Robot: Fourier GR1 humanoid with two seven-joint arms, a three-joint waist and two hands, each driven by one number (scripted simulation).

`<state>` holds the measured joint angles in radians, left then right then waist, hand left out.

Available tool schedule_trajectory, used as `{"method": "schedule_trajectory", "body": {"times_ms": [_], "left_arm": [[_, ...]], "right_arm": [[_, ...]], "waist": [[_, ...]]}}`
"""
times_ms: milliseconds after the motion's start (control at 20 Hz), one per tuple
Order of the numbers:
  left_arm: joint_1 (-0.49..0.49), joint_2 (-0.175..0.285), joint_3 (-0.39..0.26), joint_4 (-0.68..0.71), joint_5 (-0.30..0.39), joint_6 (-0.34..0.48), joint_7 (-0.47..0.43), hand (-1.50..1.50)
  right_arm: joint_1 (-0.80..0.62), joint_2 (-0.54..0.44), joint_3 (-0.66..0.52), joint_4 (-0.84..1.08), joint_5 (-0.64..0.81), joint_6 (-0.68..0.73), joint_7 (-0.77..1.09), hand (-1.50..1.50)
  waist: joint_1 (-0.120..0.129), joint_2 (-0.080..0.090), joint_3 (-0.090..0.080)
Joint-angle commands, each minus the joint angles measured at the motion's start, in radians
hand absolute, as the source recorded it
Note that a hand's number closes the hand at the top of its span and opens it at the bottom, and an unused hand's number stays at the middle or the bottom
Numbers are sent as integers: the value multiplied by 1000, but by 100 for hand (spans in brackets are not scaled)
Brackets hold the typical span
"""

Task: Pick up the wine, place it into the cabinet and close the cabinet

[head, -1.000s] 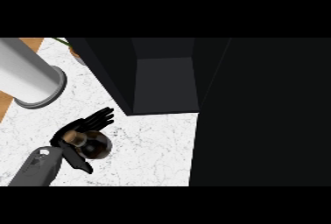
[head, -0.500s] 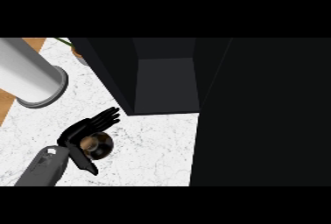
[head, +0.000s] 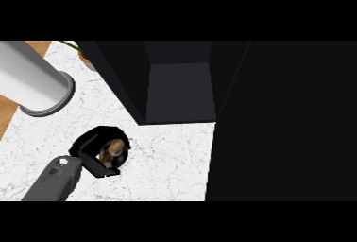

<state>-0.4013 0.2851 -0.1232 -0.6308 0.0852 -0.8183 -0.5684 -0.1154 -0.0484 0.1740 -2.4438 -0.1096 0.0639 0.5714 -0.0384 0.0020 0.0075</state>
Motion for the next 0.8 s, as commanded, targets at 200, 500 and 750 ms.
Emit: {"method": "schedule_trajectory", "body": {"times_ms": [200, 500, 750], "left_arm": [[48, -35, -63, 56, 20, -219, -131, 150], [93, -80, 118, 69, 182, 94, -85, 150], [131, -145, 328, 38, 338, 449, -116, 150]], "right_arm": [[13, -5, -12, -21, -15, 8, -5, -150], [51, -10, -25, -48, -13, 5, 1, -150], [51, -22, -43, -34, -3, 7, -3, -150]], "waist": [[1, 11, -12], [30, 1, -10], [54, -6, -7]]}}
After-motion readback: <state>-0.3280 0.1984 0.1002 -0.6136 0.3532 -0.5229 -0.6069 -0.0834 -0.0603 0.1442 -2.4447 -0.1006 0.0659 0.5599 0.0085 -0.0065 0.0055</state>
